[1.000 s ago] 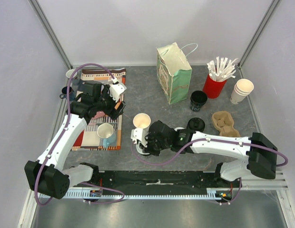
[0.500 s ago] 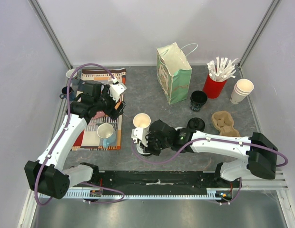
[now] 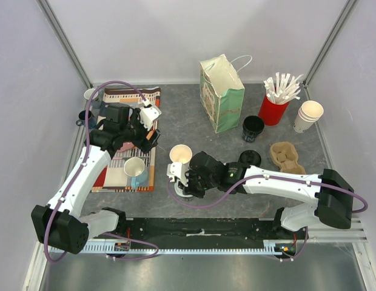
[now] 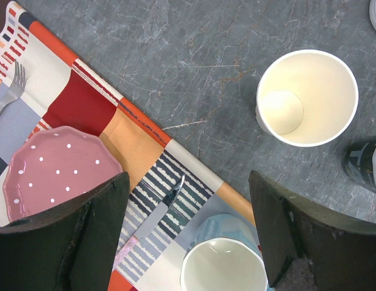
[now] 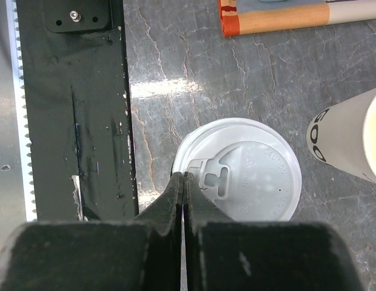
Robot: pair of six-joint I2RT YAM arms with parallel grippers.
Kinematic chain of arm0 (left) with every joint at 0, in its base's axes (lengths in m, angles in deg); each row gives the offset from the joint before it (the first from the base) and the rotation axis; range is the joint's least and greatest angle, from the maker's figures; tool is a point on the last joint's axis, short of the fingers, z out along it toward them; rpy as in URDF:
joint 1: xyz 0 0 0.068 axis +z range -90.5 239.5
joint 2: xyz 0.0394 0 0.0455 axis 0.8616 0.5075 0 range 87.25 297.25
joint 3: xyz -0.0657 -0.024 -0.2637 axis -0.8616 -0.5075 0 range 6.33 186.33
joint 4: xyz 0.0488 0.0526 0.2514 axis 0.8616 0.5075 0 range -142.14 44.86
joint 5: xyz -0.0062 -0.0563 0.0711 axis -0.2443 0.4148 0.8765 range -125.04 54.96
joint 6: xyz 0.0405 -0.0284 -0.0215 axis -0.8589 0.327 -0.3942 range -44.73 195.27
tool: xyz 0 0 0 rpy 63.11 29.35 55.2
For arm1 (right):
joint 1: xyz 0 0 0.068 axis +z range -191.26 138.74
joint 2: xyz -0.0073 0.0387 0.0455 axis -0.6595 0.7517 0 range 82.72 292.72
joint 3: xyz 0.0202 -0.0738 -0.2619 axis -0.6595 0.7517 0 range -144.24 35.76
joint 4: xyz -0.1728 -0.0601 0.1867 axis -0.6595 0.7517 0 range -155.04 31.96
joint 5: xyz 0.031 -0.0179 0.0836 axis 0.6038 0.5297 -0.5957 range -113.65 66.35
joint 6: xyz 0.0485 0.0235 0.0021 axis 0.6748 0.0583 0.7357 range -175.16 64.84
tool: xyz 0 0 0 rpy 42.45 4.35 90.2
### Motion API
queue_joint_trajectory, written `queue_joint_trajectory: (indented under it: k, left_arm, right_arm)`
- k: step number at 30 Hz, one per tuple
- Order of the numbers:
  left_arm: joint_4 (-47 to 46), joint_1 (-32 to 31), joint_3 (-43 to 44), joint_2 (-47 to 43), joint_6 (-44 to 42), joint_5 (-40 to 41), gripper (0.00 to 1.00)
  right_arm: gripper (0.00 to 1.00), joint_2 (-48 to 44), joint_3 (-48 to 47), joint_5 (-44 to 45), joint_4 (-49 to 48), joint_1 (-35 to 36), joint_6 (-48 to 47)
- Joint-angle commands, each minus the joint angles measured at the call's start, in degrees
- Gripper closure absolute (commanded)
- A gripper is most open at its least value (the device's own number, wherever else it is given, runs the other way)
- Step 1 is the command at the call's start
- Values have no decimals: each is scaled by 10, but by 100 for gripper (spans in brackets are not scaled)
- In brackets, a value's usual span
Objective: Pack the takeout coffee
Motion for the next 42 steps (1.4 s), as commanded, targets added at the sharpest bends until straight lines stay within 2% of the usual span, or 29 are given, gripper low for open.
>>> queue_joint_trajectory:
  k: [1, 19, 22, 25, 26, 29, 42]
  left_arm:
    - [-6, 2, 17, -2, -11, -11, 14]
    - [-6, 2, 14, -5, -13, -12, 14]
    - [-6, 2, 15, -3, -14, -13, 14]
    - [-6, 2, 14, -4, -12, -14, 14]
    - [-6, 2, 14, -4, -12, -14, 14]
    - [-6, 2, 13, -5, -13, -13, 14]
    - [4, 2, 21, -8, -12, -32, 14]
  right_arm:
    - [100, -6, -22, -4, -1, -3, -9]
    - [100, 10, -13, -6, -14, -3, -4]
    - [91, 7, -13, -2, -13, -2, -1]
    - [77, 5, -13, -1, -13, -2, 2]
    - [69, 4, -15, 0, -13, -2, 2]
    - [59, 1, -17, 0, -12, -2, 3]
    - [43, -20, -43, -12, -8, -2, 8]
